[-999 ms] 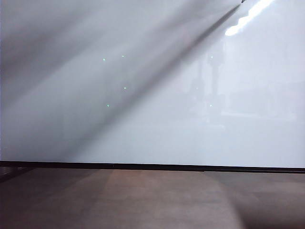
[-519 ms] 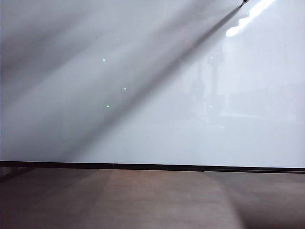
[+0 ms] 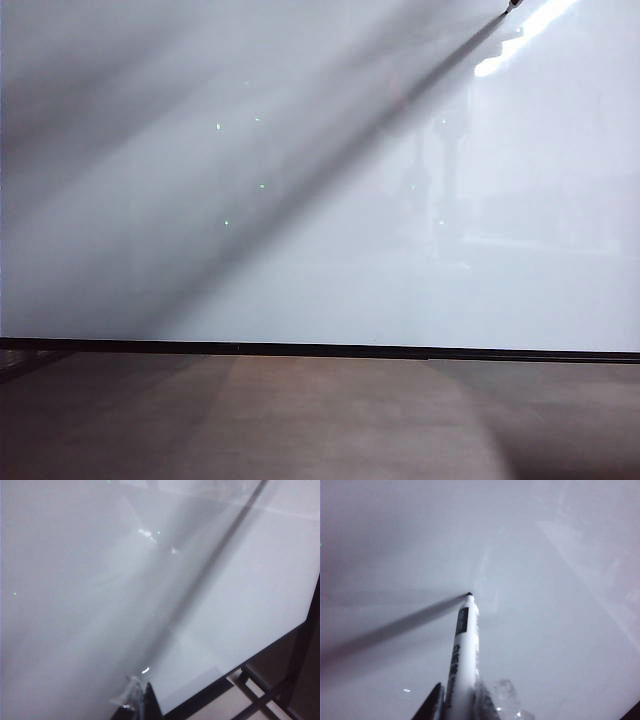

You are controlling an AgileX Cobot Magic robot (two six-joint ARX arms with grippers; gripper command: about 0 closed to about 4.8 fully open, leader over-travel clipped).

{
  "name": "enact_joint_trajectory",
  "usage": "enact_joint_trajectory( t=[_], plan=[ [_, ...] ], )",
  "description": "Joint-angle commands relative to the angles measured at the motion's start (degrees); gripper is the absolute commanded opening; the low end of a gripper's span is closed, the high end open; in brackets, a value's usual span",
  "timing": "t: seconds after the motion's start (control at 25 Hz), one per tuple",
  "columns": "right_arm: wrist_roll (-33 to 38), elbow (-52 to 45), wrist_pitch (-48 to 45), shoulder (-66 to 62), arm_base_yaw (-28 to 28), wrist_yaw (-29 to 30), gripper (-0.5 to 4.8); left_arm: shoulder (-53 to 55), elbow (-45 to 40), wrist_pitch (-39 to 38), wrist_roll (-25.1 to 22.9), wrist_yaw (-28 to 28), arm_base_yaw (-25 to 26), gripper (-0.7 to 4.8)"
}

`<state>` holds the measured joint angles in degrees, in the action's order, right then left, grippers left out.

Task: Reach to the right to find the marker pen, pick it up, and write the number 1 on the whiteboard.

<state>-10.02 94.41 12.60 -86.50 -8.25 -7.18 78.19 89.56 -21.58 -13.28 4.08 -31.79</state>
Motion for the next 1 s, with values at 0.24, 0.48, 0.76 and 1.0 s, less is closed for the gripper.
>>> enact_joint_trajectory(
  t=[0.24, 0.48, 0.76, 1.0],
  plan=[
    [-0.1, 0.1, 3.2, -2.1, 0.2, -0.9, -0.06, -0.2, 0.4, -0.7, 0.2, -0.2, 0.1, -0.05],
    [-0.1, 0.0, 5.7, -2.6, 0.2, -0.9, -0.06, -0.2, 0.4, -1.7, 0.2, -0.2, 0.1, -0.05],
    [-0.1, 0.0, 7.8, -2.6, 0.2, -1.8, -0.06, -0.2, 0.4, -2.5, 0.2, -0.2, 0.1, -0.05],
    [-0.1, -0.1, 10.3, -2.9, 0.2, -2.0, -0.06, -0.2, 0.4, -2.6, 0.2, -0.2, 0.1, -0.05]
  ],
)
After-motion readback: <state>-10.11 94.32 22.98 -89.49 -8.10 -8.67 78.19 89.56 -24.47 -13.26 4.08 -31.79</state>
